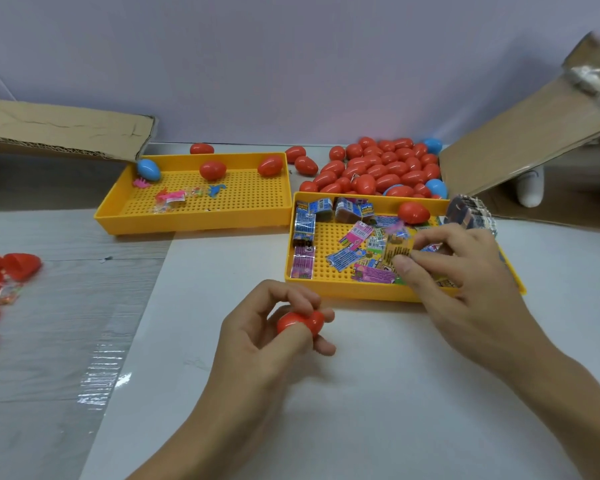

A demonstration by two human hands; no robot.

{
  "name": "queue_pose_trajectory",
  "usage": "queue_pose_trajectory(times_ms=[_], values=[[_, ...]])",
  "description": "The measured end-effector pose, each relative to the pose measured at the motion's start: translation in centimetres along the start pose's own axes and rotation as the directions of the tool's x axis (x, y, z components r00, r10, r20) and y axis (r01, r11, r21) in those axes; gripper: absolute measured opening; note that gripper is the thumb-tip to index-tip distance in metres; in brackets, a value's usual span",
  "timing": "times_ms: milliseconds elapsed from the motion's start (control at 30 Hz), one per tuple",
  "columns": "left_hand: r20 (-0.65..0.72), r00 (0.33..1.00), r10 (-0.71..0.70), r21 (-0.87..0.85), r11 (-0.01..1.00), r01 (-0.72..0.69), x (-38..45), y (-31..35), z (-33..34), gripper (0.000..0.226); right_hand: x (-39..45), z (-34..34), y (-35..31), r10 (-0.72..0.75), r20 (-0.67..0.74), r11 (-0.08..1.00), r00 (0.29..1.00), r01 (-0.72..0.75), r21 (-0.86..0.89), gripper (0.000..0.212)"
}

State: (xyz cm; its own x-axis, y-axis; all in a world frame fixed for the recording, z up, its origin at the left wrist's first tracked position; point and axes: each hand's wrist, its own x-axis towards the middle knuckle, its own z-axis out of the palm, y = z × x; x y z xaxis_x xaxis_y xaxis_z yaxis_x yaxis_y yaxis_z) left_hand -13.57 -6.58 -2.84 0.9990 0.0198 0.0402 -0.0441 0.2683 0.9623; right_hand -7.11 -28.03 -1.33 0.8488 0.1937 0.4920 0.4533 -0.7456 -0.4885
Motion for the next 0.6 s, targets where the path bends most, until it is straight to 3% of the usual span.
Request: queue_pose_trajectory(times_ms=[100,167,267,467,600], values=[[-0.004,1.0,0.011,0.046,0.999,-0.011,0.0,0.0,0.0,0.019,-0.1,-0.8,-0.6,-0.008,-0.061,0.997,0.998,0.012,0.077,0.018],[0.019,1.0,-0.001,0.076,0.997,-0.001,-0.1,0.2,0.0,0.017,-0.1,-1.2,-1.1,0.027,-0.047,0.976,0.999,-0.016,0.217,0.016],[0.047,0.999,0.002,0.145,0.989,-0.009,-0.3,0.4,0.4,0.029,-0.7,-1.4,-1.9,0.023,0.112,0.879,0.993,-0.074,0.471,0.021],[0.069,0.997,-0.026,0.185,0.983,0.013,-0.3,0.7,1.0,0.031,-2.0,-1.0,-3.0,-0.072,0.378,0.765,0.923,-0.193,0.615,0.022],[0.052,0.998,-0.026,0.141,0.99,0.018,-0.2,0.9,0.9,0.009,-2.0,-0.8,-2.9,-0.027,0.458,0.733,0.889,-0.294,0.614,0.028]])
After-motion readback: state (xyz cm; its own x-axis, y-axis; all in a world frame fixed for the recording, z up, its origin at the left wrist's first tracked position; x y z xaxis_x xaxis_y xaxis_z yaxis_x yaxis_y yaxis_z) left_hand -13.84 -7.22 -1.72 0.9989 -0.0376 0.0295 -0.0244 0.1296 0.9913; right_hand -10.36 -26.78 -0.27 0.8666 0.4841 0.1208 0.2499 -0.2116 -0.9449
